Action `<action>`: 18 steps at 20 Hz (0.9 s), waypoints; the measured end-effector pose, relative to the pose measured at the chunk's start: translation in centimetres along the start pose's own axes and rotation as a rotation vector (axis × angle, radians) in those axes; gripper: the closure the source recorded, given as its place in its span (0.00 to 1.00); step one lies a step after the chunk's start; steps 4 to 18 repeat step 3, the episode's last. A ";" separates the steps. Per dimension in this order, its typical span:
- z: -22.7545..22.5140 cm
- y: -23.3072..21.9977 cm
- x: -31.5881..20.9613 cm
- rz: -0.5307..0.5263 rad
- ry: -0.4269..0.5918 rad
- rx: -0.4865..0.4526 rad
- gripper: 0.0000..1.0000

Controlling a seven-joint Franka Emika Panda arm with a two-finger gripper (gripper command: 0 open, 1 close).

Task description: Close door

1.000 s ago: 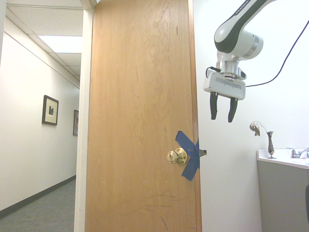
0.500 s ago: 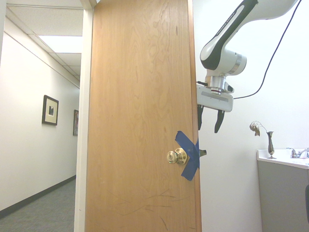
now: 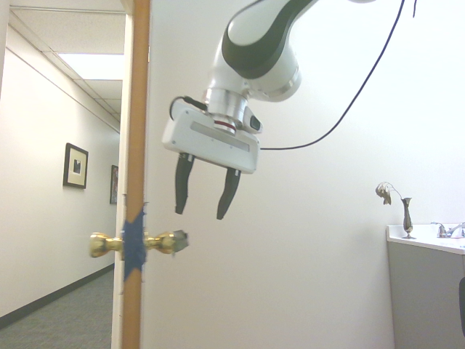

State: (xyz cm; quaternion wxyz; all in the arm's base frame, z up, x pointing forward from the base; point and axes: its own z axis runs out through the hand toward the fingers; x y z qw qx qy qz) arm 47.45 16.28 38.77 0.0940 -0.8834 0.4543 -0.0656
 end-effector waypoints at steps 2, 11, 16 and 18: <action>-0.3 2.1 1.5 0.003 0.013 -0.013 0.00; -0.6 3.5 2.5 0.003 0.020 -0.020 0.00; -0.6 3.5 2.5 0.003 0.020 -0.020 0.00; -0.6 3.5 2.5 0.003 0.020 -0.020 0.00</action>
